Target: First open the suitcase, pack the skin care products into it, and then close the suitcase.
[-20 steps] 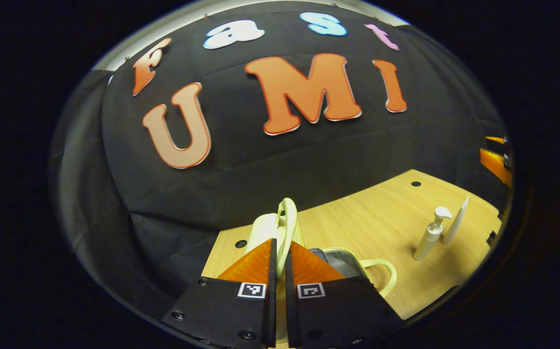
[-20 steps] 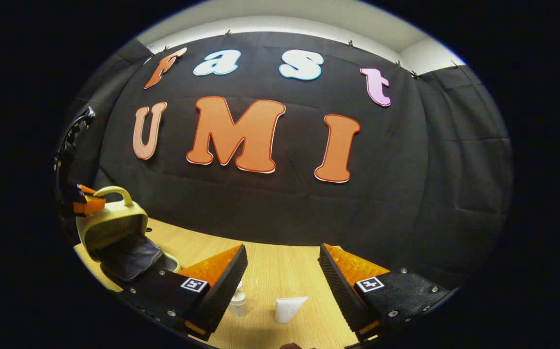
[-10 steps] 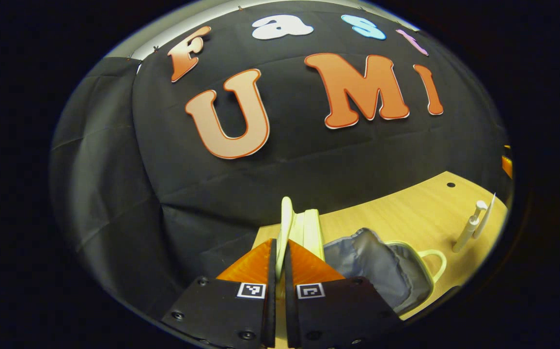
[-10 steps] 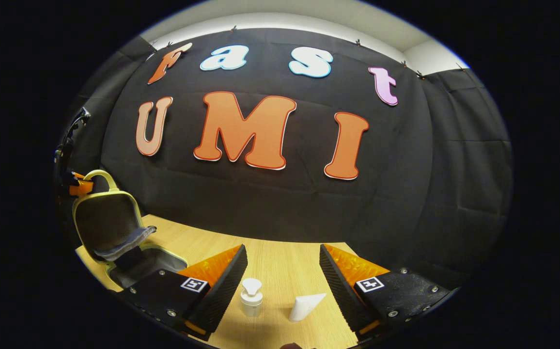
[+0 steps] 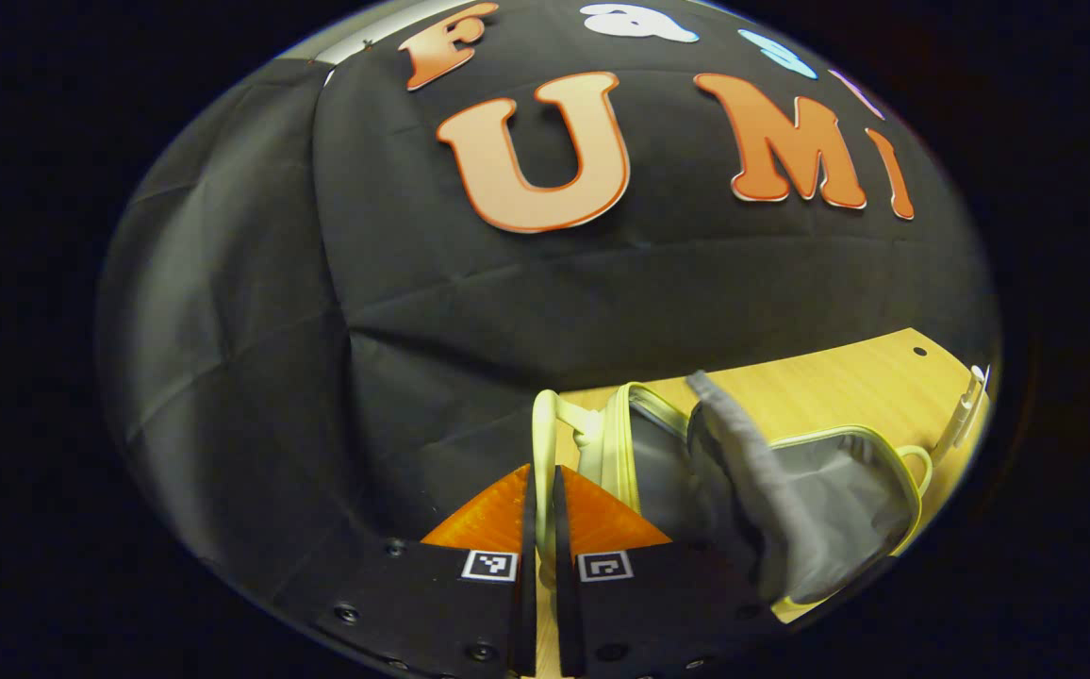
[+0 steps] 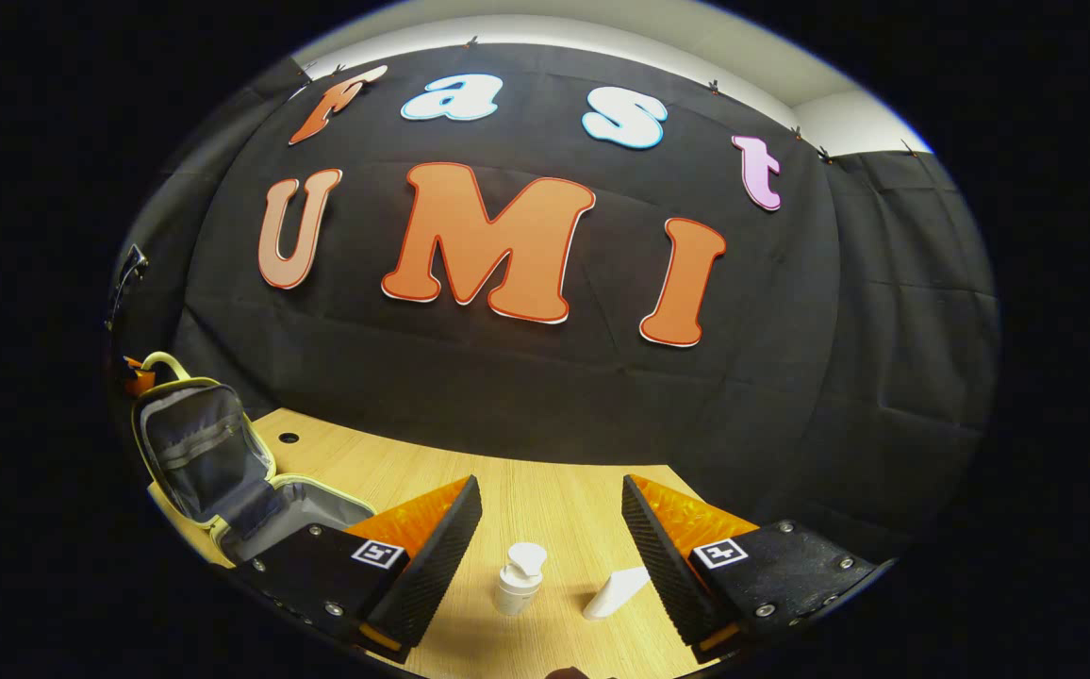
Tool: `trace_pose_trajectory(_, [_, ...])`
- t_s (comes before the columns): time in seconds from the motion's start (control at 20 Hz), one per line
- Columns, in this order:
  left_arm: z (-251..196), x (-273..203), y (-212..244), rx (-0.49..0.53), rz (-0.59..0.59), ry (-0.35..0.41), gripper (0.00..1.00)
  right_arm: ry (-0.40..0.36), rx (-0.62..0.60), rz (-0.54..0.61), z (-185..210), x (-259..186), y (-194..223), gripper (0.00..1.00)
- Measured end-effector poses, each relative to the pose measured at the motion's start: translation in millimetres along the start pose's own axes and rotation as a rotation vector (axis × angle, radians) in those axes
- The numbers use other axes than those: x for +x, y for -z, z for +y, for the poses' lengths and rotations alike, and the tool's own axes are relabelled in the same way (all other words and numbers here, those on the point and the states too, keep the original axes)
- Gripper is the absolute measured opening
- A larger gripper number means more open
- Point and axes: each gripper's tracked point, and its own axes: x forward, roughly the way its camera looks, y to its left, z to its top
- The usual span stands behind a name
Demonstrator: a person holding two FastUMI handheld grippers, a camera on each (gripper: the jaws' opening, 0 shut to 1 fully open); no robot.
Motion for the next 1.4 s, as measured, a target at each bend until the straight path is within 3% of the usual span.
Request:
trace_pose_trajectory(0.5, [42.0,67.6,163.1,-0.29,0.266,0.043,0.1,0.0,0.09,0.097,23.9,-5.7,13.3,0.96])
trace_pose_trajectory(0.8, [42.5,76.3,190.2,-0.355,0.291,0.022,0.1,0.032,0.109,0.102,16.5,-10.4,14.2,0.96])
trace_pose_trajectory(0.85, [45.9,74.4,195.8,-0.349,0.306,-0.003,0.15,0.038,0.107,0.097,13.0,-11.7,13.7,0.96])
trace_pose_trajectory(0.95, [49.9,68.9,191.1,-0.343,0.287,-0.034,0.36,0.051,0.102,0.092,4.9,-12.7,15.3,0.96])
trace_pose_trajectory(1.0, [52.0,60.9,184.1,-0.339,0.274,-0.047,0.46,0.061,0.097,0.089,-0.5,-11.8,15.5,0.96])
trace_pose_trajectory(1.05, [50.3,52.7,174.5,-0.337,0.249,-0.053,0.48,0.066,0.097,0.086,-5.8,-11.7,15.9,0.96])
trace_pose_trajectory(1.25, [43.2,18.8,130.6,-0.287,0.146,-0.1,0.83,0.066,0.107,0.068,-19.9,-7.8,18.2,0.96])
trace_pose_trajectory(1.4, [30.5,-7.5,88.5,-0.238,0.065,-0.11,0.89,0.043,0.107,0.049,-30.7,-2.8,17.5,0.95])
